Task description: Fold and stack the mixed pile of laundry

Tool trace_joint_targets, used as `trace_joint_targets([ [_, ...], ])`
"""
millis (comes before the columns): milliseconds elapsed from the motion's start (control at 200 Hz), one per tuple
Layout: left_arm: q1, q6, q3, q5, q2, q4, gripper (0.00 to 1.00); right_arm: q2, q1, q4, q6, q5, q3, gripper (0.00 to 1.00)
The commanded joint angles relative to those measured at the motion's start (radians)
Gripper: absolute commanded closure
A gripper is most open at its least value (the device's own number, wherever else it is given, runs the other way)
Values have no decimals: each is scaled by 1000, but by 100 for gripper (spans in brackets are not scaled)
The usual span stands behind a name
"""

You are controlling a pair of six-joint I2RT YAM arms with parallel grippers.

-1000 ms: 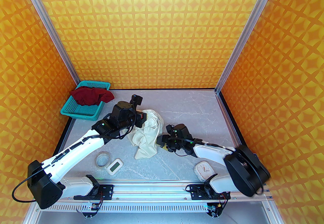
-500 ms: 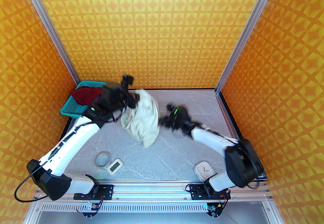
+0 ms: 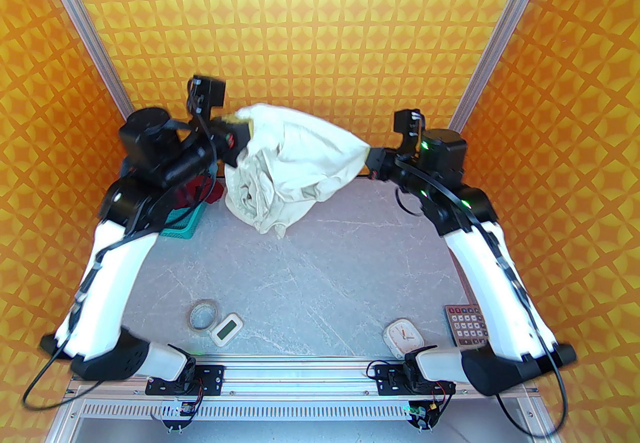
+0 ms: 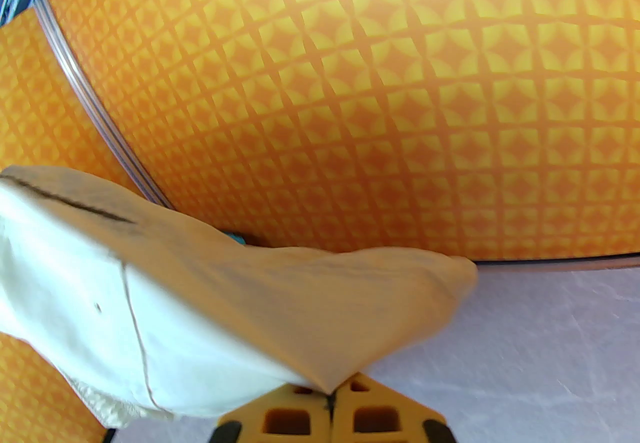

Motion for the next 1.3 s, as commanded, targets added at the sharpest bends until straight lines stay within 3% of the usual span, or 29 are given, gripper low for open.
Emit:
trace_joint_targets([
  [0, -14, -3, -127, 127, -190, -42, 100, -163, -1, -80, -40, 91, -60, 100],
  [80, -14, -33, -201, 128, -282, -92, 100, -218, -1, -129, -42, 128, -85, 100],
  [185, -14, -39, -234, 119, -286, -133, 100, -190, -2, -166, -44, 157, -95, 100],
  [365, 34, -54, -154, 88, -61, -71, 100, 38, -3, -109, -56, 170, 8, 100],
  [545, 114, -80, 74, 95, 223, 113, 100, 283, -37, -38, -73, 167, 238, 100],
  [630, 151, -126, 261, 108, 371, 143, 100, 376, -57, -37, -42, 77, 362, 100],
  [740, 159, -143, 518, 137, 495, 70, 100, 389, -56, -56, -5, 43, 429, 100],
  [820, 156, -136, 568, 170, 480, 21, 100, 319, -58, -36, -5, 16, 355, 100],
  [905, 143, -115, 362, 189, 346, 27, 100, 188, -57, 36, -35, 53, 158, 100],
  [1035, 93, -134, -267, 190, -8, 174, 90, -8, -58, 84, -71, 66, -178, 100],
  [1125, 37, -200, -690, 199, -226, 216, 74, -154, -56, 94, -27, 17, -482, 100],
  [1155, 18, -236, -816, 199, -311, 221, 62, -203, -58, 86, -1, -1, -582, 100],
  [1180, 3, -278, -915, 201, -362, 232, 51, -241, -56, 75, 25, -14, -659, 93],
  [1225, -22, -349, -1092, 202, -449, 256, 32, -321, -56, 48, 72, -55, -813, 61],
  [1260, -34, -409, -1201, 200, -507, 259, 15, -367, -57, 27, 103, -72, -888, 52],
  [1295, -40, -466, -1280, 199, -561, 253, 7, -417, -56, -4, 133, -86, -953, 45],
])
